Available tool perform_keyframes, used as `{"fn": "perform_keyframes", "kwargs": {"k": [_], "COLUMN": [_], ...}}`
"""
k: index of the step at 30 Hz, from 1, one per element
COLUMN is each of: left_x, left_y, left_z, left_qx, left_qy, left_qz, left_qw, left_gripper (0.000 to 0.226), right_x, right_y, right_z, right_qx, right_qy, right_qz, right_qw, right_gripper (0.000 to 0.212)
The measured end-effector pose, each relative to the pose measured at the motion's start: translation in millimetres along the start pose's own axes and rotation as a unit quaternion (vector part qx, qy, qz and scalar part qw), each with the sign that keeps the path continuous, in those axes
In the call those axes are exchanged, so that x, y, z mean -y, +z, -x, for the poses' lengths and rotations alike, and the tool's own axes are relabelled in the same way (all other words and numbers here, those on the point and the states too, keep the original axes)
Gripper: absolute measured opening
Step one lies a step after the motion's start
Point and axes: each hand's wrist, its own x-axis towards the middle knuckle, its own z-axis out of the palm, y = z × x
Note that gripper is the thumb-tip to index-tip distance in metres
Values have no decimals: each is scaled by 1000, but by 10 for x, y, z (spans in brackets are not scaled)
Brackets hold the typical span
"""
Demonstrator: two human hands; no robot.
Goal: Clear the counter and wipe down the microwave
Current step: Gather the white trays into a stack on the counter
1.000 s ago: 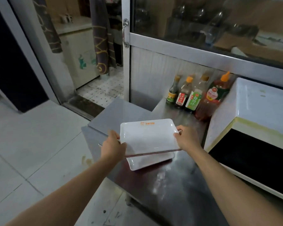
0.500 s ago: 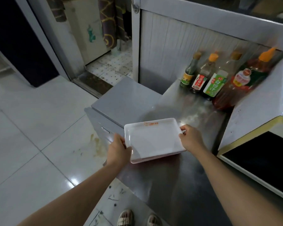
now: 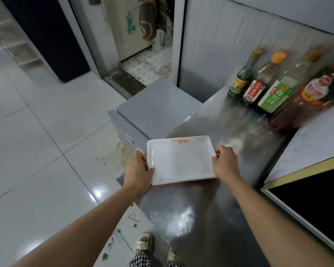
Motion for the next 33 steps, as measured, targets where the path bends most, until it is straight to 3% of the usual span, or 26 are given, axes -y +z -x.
{"fn": "perform_keyframes", "kwargs": {"k": [8, 13, 20, 27, 33], "left_x": [54, 27, -59, -427, -944], "left_y": [89, 163, 151, 88, 113], "left_z": [5, 33, -72, -311, -815], "left_qx": [-19, -13, 1, 9, 22], "left_qy": [-20, -32, -32, -12, 59], "left_qz": [12, -7, -46, -13, -17], "left_qw": [1000, 999, 998, 1000, 998], "left_gripper": [22, 33, 30, 28, 26], "right_x": [-121, -110, -130, -66, -35], "right_y": [36, 72, -6, -295, -483], "right_z": [-1, 40, 34, -73, -262], "right_qx": [51, 54, 51, 5, -48], "right_qy": [-18, -10, -16, 1, 61], "right_qz": [-27, -43, -32, -39, -54], "right_qw": [998, 998, 998, 999, 995], "right_gripper": [29, 19, 15, 17, 21]}}
